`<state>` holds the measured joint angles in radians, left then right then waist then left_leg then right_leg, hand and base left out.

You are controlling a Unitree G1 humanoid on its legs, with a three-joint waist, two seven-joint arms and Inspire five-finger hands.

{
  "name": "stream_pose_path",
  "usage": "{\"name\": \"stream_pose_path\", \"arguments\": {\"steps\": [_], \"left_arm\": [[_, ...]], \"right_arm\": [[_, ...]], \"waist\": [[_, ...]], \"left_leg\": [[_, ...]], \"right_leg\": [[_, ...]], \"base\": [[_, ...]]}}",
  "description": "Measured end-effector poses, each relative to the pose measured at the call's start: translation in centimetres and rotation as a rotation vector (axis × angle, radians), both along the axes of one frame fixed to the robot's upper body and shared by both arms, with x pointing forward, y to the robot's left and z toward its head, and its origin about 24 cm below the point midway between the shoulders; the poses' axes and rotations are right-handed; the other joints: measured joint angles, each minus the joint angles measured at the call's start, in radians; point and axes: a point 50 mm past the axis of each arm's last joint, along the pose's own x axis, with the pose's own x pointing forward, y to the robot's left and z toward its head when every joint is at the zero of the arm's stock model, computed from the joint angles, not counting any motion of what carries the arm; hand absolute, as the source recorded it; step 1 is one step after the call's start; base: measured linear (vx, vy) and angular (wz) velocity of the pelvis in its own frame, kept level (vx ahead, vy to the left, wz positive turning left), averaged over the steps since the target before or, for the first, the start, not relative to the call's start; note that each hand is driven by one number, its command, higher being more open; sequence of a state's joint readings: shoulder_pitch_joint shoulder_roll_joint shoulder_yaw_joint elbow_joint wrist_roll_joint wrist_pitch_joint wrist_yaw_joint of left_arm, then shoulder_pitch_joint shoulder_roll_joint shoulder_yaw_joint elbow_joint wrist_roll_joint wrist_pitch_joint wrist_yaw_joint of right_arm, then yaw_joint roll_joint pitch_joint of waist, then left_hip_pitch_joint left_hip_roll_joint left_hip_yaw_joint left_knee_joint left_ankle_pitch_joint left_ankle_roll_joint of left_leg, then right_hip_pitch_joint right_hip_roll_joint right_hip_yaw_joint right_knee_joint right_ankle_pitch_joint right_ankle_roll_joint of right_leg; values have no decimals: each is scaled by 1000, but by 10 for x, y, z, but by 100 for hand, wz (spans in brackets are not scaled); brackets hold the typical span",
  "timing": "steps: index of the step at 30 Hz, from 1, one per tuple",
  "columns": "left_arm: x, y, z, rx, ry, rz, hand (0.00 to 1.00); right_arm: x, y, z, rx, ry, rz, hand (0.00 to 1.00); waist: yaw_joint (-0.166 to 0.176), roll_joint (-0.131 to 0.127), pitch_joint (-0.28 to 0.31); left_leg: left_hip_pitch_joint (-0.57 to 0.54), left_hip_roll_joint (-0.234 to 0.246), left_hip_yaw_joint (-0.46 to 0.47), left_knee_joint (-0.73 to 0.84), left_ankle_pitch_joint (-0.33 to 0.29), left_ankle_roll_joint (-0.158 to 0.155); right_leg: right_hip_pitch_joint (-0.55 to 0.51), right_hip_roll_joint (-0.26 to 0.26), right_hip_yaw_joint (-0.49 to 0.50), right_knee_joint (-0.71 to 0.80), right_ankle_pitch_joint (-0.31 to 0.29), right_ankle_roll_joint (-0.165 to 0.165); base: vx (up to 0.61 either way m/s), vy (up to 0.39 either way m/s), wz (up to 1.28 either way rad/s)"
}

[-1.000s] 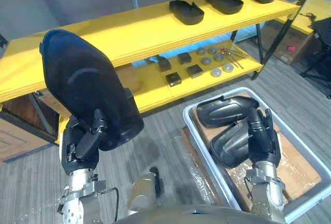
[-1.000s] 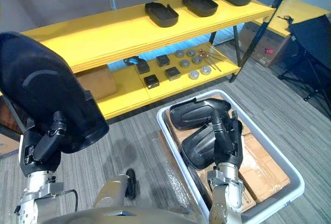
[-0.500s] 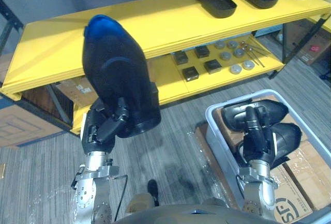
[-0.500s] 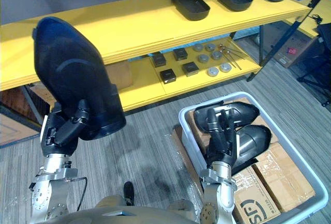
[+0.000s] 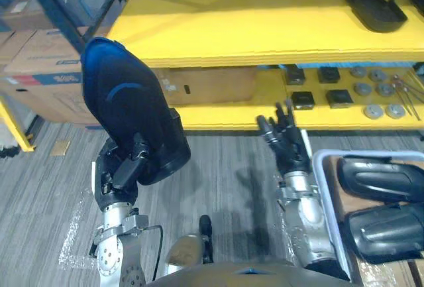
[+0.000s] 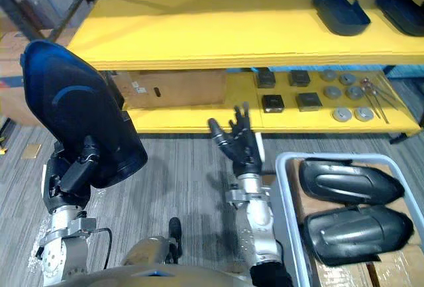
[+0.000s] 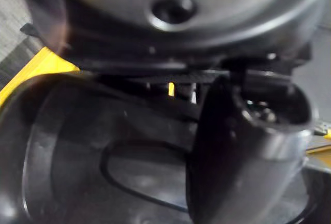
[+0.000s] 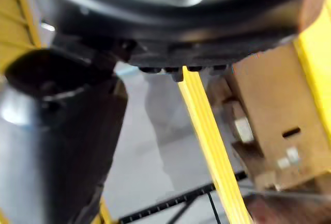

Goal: Walk over and take three plastic housings, then place them on the shelf

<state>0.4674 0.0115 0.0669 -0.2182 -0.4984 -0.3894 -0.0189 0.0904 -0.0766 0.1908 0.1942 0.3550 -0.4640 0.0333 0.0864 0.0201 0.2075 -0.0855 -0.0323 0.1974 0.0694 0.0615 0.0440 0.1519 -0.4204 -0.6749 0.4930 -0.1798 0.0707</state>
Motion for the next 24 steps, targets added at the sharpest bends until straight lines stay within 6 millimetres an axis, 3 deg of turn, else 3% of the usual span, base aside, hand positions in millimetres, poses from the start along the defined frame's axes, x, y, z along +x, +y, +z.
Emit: {"name": "stream_pose_path", "arguments": {"steps": [1, 2, 3, 4, 5, 8, 11, 12, 16, 17, 22, 24], "left_arm": [[0, 1, 0, 4, -2, -2, 0], [0, 3, 3, 14, -12, -1, 0], [3, 3, 5, 19, -22, -4, 0], [8, 4, 9, 23, -45, -6, 0], [11, 5, 11, 27, -61, -3, 0], [13, 6, 7, 31, -39, -6, 0], [13, 5, 4, 38, -22, -24, 0], [13, 4, 4, 42, -22, -37, 0], [13, -1, -3, 40, 0, -80, 0], [13, -3, -4, 43, 3, -91, 0], [18, -16, -1, 73, -21, -179, 0], [23, -21, 2, 76, -42, -202, 0]], "right_arm": [[-1, 4, -3, -8, 13, 12, 100], [-3, 8, -9, -22, 36, 24, 100], [-5, 9, -10, -18, 43, 24, 100], [-7, 8, -12, -16, 51, 18, 100], [-7, 6, -12, -15, 52, 8, 100], [-11, -3, -12, -14, 53, -29, 100], [-18, -10, -7, -10, 32, -56, 100], [-18, -12, -5, -18, 20, -52, 100], [-20, -17, -6, -37, 28, -57, 100], [-21, -20, -7, -37, 33, -77, 100], [-27, -47, -8, -50, 54, -228, 100], [-27, -54, -6, -55, 44, -272, 100]], "waist": [[-3, 2, 1], [-14, 7, 0], [-18, 7, 0], [-29, 9, 1], [-36, 9, 1], [-42, 9, 1], [-69, -10, -2], [-67, -31, -7], [-64, -42, -11], [-63, -45, -13], [-78, -35, -16], [-93, -27, 0]], "left_leg": [[6, -5, -15, -2, -2, 7], [10, -5, -49, -14, -1, 23], [10, -4, -70, -22, 3, 30], [11, 0, -107, -48, 14, 47], [13, 4, -125, -70, 17, 53], [29, 7, -135, -70, 18, 51], [37, -13, -174, -73, 15, 44], [37, -28, -180, -73, 11, 38], [40, -36, -193, -74, -6, 20], [40, -36, -189, -73, -14, 13], [18, -10, -116, 31, -76, -7], [25, 14, -67, 127, -153, 1]], "right_leg": [[-20, -4, 39, 39, 21, -34], [-62, 23, 143, 83, 21, -55], [-78, 60, 192, 76, -7, -41], [-111, 133, 259, 39, -53, -33], [-153, 191, 292, -6, -69, -41], [-226, 267, 362, -93, -59, -35], [-239, 288, 418, -175, -51, -24], [-228, 286, 433, -223, -44, -28], [-180, 292, 423, -313, 64, -34], [-176, 291, 420, -323, 95, -17], [-165, 300, 437, -320, 91, -21], [-232, 296, 484, -123, 53, -27]], "base": [[92, 185, 56], [74, 105, 60], [96, 130, 86], [57, 68, 82], [54, 59, 68], [64, 25, 25], [136, -35, 49], [178, -59, 35], [137, -69, 18], [143, -74, 0], [163, -54, -14], [103, 26, -62]]}}
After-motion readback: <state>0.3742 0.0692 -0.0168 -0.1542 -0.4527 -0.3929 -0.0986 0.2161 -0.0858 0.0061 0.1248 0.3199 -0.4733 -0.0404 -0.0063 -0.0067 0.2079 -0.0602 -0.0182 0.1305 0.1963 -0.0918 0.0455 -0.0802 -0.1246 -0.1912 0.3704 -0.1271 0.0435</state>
